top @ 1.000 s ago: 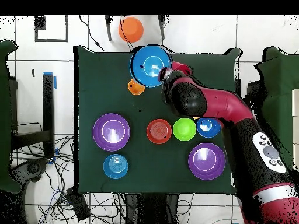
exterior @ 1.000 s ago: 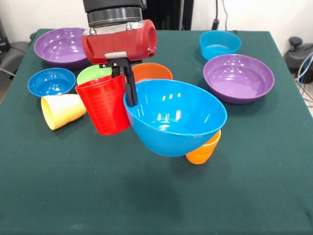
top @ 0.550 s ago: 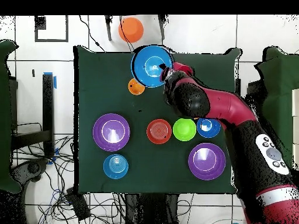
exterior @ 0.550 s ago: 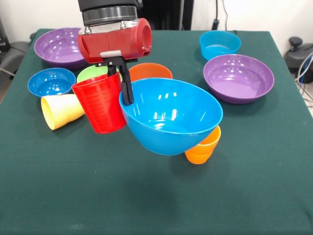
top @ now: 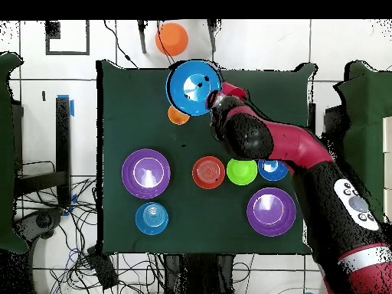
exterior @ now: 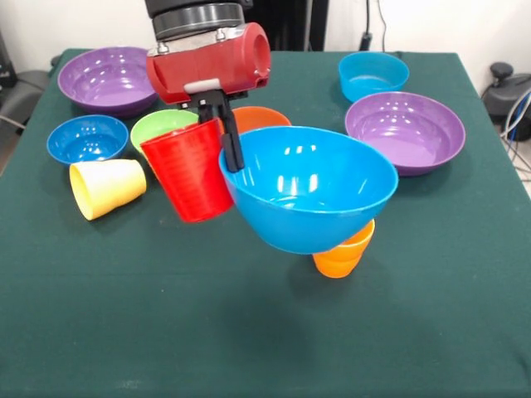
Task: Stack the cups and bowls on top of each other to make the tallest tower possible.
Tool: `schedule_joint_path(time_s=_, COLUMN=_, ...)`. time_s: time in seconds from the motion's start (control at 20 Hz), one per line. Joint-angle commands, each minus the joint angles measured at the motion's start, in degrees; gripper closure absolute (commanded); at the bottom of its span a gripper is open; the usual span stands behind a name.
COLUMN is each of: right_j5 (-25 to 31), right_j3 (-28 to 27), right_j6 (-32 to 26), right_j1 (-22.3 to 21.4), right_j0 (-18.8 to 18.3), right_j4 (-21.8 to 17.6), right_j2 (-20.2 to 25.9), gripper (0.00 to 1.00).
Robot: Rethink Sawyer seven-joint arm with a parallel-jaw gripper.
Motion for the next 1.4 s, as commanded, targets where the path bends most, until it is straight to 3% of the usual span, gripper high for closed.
schedule_joint_path(time_s=0.05, right_j5=-3.98, right_j3=3.7, right_j6=6.87, right_j1=-0.71, right_j0=0.68, right_j4=1.37, right_j2=3.92, gripper=1.0)
schedule_joint_path(time_s=0.5, right_j5=-8.09, right_j3=5.11, right_j6=10.03, right_j1=0.2, right_j0=2.39, right_j4=3.41, right_j2=3.45, gripper=1.0)
schedule_joint_path(time_s=1.05, right_j5=-12.57, right_j3=5.11, right_j6=8.9, right_j1=2.06, right_j0=2.7, right_j4=3.65, right_j2=4.02, gripper=1.0)
schedule_joint_path(time_s=1.25, right_j5=-12.61, right_j3=4.83, right_j6=8.52, right_j1=1.3, right_j0=3.83, right_j4=3.7, right_j2=2.41, gripper=1.0)
schedule_joint_path(time_s=1.4, right_j5=-7.67, right_j3=3.43, right_j6=5.58, right_j1=-0.89, right_j0=6.39, right_j4=2.83, right_j2=-2.12, gripper=1.0)
